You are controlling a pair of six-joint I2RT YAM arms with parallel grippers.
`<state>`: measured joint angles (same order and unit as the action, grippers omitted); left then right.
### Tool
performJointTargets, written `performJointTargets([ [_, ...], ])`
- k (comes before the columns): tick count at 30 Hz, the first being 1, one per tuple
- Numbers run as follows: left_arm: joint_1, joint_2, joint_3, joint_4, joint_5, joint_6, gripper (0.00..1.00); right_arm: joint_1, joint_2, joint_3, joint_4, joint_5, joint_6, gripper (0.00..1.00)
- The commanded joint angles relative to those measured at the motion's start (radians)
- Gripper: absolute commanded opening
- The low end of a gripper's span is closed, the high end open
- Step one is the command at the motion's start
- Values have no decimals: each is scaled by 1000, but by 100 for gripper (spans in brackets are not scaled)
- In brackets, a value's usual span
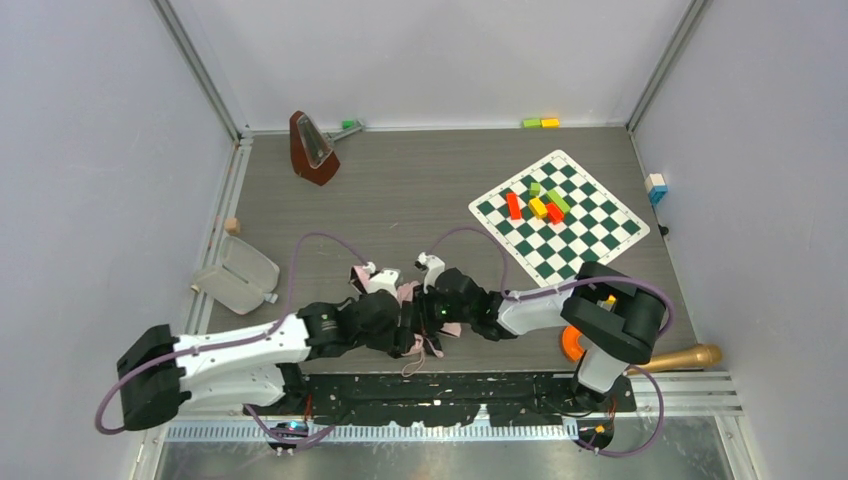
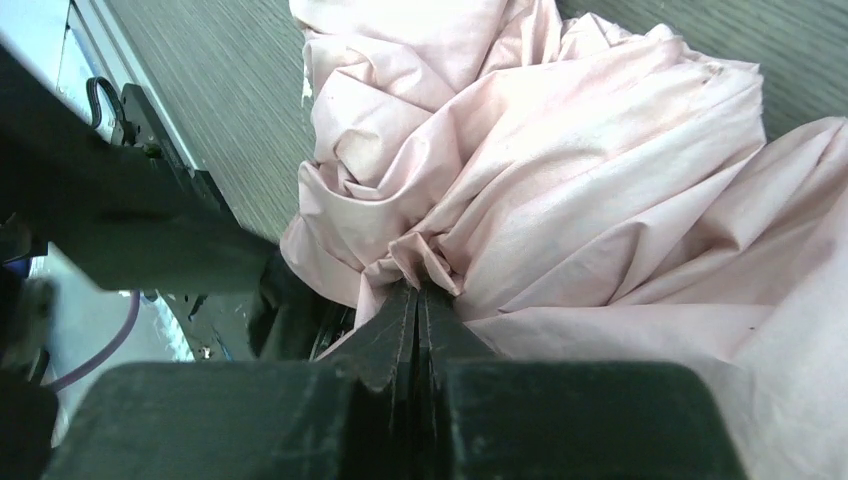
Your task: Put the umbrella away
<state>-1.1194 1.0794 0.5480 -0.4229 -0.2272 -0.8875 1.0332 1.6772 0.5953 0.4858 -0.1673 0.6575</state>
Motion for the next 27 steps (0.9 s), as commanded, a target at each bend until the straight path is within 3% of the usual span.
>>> performJointTargets([
  [1,-18,-153,34,-48,65,-25,70,-9,120,-31,-268,151,-74,5],
  [5,-4,-285,89,-214,11,-22,72,-8,116,-9,-317,148,-135,6],
  [8,68,-366,126,-319,2,10,73,-9,105,3,-333,140,-182,6],
  [14,475,-423,127,-366,153,124,74,-13,101,32,-348,99,-240,5],
  [18,635,-305,111,-240,299,163,74,-12,98,46,-351,75,-265,5],
  [22,682,-117,130,-109,390,174,72,-12,86,50,-353,74,-283,5],
  [27,698,35,155,-31,408,187,72,-12,77,66,-358,64,-301,5],
])
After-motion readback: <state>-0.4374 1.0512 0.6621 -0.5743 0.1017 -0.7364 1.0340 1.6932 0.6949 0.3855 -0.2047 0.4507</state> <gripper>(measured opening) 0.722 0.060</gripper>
